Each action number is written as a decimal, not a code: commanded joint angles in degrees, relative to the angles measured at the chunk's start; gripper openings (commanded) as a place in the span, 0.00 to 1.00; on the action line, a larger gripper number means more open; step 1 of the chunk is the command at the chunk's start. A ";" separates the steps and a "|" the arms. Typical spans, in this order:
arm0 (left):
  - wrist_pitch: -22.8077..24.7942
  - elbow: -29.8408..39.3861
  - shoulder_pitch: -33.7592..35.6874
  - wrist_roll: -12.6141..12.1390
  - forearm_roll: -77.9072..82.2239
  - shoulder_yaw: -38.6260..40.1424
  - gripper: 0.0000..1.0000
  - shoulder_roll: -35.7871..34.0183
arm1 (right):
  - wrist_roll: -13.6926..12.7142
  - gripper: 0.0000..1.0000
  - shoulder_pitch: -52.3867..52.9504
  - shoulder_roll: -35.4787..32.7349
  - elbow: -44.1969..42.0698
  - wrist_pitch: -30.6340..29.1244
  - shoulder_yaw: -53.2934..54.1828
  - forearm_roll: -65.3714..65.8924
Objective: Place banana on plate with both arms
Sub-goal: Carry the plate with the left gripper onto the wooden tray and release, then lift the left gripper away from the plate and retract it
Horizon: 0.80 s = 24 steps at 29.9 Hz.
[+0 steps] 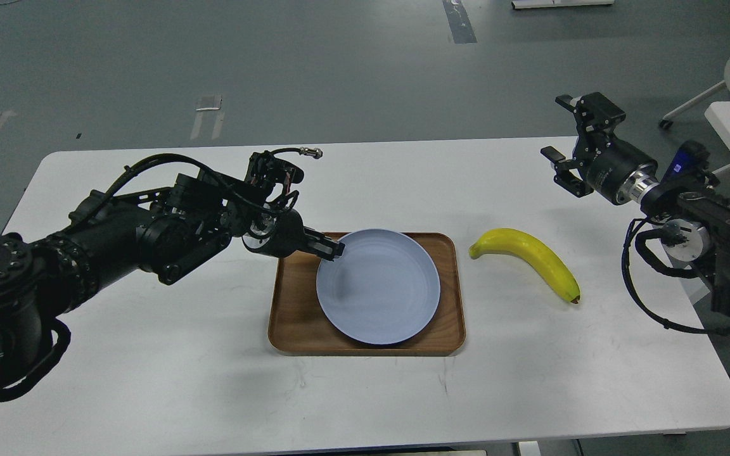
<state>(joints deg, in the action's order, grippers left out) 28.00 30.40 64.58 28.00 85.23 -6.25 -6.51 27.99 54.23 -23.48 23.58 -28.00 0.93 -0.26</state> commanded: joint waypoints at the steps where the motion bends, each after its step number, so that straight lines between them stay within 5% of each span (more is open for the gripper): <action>1: 0.00 -0.07 0.01 0.00 -0.41 0.10 0.32 0.09 | 0.01 1.00 0.09 0.01 0.06 0.00 -0.05 0.00; 2: 0.00 0.01 0.10 0.00 -0.67 0.18 0.60 0.09 | 0.01 1.00 0.09 0.01 0.06 0.00 -0.05 0.00; 5: 0.00 0.01 0.28 0.00 -2.34 0.18 0.97 0.61 | 0.01 1.00 0.09 0.01 0.06 0.00 -0.05 0.00; 12: 0.00 0.19 0.98 0.00 -19.80 1.50 0.98 -0.61 | 0.01 1.00 0.17 0.01 -0.02 0.00 -0.13 0.00; 19: 0.00 0.72 -1.64 0.00 -64.33 6.07 0.98 -8.51 | 0.01 1.00 0.35 -1.13 0.15 0.00 -0.31 1.22; 24: 0.00 0.72 -6.47 0.00 -77.11 10.35 0.98 -15.45 | 0.01 1.00 1.84 -3.06 0.76 0.00 -0.40 11.03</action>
<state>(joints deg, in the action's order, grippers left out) 27.98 31.10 60.86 27.99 15.06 0.60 -18.21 27.99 54.89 -25.31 23.87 -28.02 0.62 4.08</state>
